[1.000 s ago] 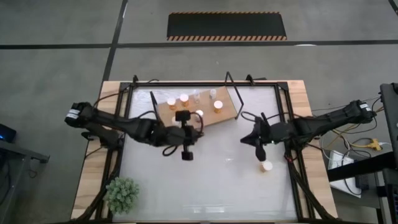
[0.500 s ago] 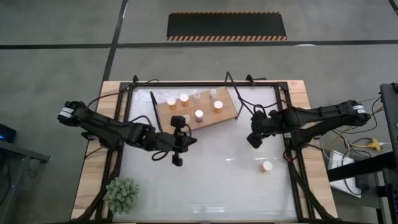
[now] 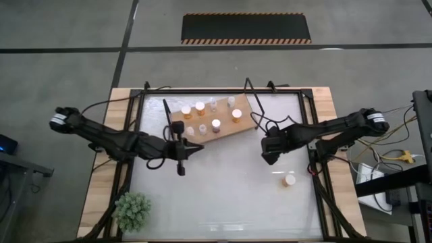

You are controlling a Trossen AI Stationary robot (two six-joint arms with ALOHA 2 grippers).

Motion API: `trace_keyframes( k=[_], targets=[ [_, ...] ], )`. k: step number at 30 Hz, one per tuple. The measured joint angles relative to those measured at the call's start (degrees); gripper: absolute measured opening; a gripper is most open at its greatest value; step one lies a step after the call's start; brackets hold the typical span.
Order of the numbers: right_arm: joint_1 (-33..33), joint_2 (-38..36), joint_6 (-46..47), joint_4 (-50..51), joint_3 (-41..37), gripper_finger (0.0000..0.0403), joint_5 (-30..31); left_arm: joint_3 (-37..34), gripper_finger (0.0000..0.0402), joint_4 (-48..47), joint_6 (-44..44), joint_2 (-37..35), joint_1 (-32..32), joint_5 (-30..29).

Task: Pick and place medicine bottles onto shelf by color
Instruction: Put the green pill bottle on the shelf

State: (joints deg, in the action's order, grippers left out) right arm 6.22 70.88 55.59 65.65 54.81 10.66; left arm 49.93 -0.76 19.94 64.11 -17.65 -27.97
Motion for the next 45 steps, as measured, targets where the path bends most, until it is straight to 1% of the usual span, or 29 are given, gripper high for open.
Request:
trace_keyframes(
  k=[5,12,20,31,34,37,40,45],
  targets=[
    [0.0,3.2,-0.1,-0.7,-1.3,0.0265,-0.6,-4.0,0.0004,4.3,0.0,-3.4,0.0,0.0],
    [0.0,6.9,-1.5,-2.4,-1.6,0.0243,-3.3,-6.3,0.0004,6.5,0.0,-5.2,0.0,0.1],
    [0.0,9.5,-2.7,-3.7,-1.6,0.0201,-3.4,-7.0,0.0004,6.4,0.0,-5.3,0.0,0.1],
    [0.0,9.5,-2.6,-4.4,-1.6,0.0115,-3.6,-7.2,0.0004,6.4,-0.1,-5.2,0.0,0.1],
    [0.0,9.4,-2.7,-4.4,-1.6,0.0105,-3.6,-7.2,0.0004,6.4,-0.1,-5.2,0.0,0.1],
    [0.0,9.1,-3.6,-4.4,-1.6,0.0109,-3.8,-7.4,0.0004,6.5,-0.1,-5.2,0.0,0.1],
    [0.0,8.6,-5.4,-4.1,-0.7,0.0122,-7.3,-8.1,0.0004,6.4,-0.1,-5.2,0.0,0.1],
    [0.3,8.3,-7.5,-4.2,3.6,0.0122,-19.4,-8.7,0.0004,6.4,-0.1,-5.2,0.0,0.1]
  ],
)
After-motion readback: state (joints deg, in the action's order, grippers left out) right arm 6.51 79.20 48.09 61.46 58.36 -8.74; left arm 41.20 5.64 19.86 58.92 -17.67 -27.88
